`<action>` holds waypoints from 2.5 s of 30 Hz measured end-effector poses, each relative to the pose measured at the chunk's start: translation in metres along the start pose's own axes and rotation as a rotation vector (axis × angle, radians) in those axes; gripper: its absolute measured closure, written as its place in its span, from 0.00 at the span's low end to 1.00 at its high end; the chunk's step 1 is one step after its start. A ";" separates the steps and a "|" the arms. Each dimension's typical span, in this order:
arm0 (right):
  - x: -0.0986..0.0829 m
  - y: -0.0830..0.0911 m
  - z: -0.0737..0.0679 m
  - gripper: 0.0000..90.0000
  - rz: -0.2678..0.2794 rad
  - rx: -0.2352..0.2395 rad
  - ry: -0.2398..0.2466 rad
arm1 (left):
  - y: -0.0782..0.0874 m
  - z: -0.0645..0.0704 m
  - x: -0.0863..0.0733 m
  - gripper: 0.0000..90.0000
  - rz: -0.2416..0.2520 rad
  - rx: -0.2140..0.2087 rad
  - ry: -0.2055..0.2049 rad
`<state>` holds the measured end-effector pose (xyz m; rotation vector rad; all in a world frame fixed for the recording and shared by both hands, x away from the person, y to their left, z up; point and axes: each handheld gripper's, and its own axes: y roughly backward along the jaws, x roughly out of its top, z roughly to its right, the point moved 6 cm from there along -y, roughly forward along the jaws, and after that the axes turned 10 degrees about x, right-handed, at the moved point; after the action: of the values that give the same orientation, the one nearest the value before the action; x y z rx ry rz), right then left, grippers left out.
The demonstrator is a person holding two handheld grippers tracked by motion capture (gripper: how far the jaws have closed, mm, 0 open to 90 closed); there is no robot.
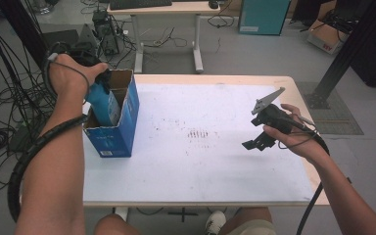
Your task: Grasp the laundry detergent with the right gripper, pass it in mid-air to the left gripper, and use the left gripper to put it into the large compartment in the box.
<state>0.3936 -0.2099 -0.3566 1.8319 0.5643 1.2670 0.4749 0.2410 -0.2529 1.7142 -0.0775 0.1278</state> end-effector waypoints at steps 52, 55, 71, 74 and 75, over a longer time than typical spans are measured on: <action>-0.005 -0.008 0.012 0.05 -0.019 -0.021 -0.061 | -0.075 0.022 -0.005 0.40 -0.016 0.028 -0.105; -0.005 -0.006 0.012 0.05 -0.022 -0.025 -0.063 | -0.075 0.022 -0.004 0.40 -0.015 0.026 -0.104; -0.006 -0.006 0.013 0.05 -0.039 -0.029 -0.062 | -0.076 0.021 -0.003 0.40 -0.012 0.021 -0.107; -0.006 -0.006 0.013 0.05 -0.037 -0.031 -0.060 | -0.076 0.021 -0.003 0.40 -0.012 0.019 -0.106; -0.005 -0.006 0.013 0.05 -0.037 -0.032 -0.061 | -0.076 0.021 -0.003 0.40 -0.012 0.020 -0.107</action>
<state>0.4040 -0.2155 -0.3665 1.8197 0.5392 1.1852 0.4825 0.2316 -0.3310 1.7402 -0.1452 0.0274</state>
